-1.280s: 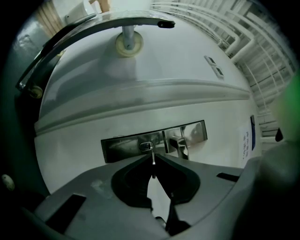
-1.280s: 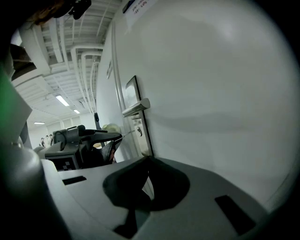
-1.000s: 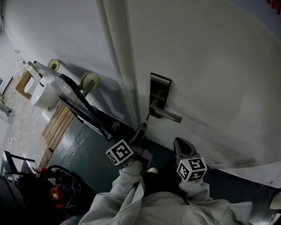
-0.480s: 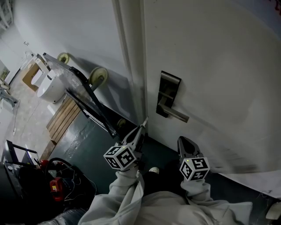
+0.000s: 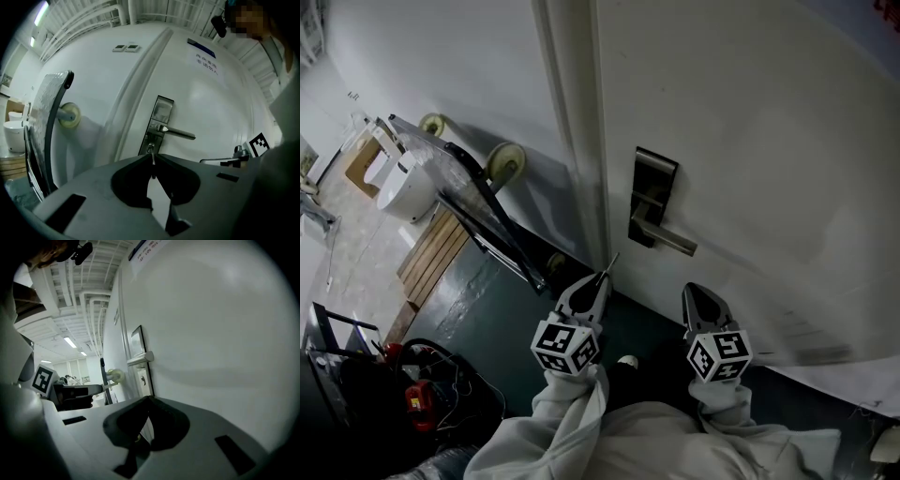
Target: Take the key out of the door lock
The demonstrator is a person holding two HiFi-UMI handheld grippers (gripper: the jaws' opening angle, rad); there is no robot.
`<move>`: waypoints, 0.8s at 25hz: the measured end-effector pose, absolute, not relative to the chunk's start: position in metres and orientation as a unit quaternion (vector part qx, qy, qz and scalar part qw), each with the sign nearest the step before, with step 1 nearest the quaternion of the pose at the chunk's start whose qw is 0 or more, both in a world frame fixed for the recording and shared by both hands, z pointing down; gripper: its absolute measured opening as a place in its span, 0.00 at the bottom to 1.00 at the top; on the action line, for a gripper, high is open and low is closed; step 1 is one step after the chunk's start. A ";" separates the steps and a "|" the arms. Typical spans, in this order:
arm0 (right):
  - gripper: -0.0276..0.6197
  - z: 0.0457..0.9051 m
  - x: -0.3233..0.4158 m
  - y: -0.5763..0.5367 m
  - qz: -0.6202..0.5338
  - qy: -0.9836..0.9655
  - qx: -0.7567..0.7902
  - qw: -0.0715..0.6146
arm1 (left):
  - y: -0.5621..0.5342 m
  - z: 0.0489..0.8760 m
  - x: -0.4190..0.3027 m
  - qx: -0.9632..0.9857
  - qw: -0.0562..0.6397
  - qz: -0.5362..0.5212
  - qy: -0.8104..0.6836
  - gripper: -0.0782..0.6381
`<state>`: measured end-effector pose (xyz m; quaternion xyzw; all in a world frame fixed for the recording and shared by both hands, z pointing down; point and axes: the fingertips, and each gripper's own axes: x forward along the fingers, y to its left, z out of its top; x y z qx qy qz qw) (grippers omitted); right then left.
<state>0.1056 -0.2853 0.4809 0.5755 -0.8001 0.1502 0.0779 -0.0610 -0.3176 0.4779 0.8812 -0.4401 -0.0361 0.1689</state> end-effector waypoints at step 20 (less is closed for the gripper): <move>0.12 0.475 0.111 -0.280 0.135 -0.797 0.583 0.086 | -0.303 0.483 -0.032 0.905 0.103 0.026 -0.412 0.15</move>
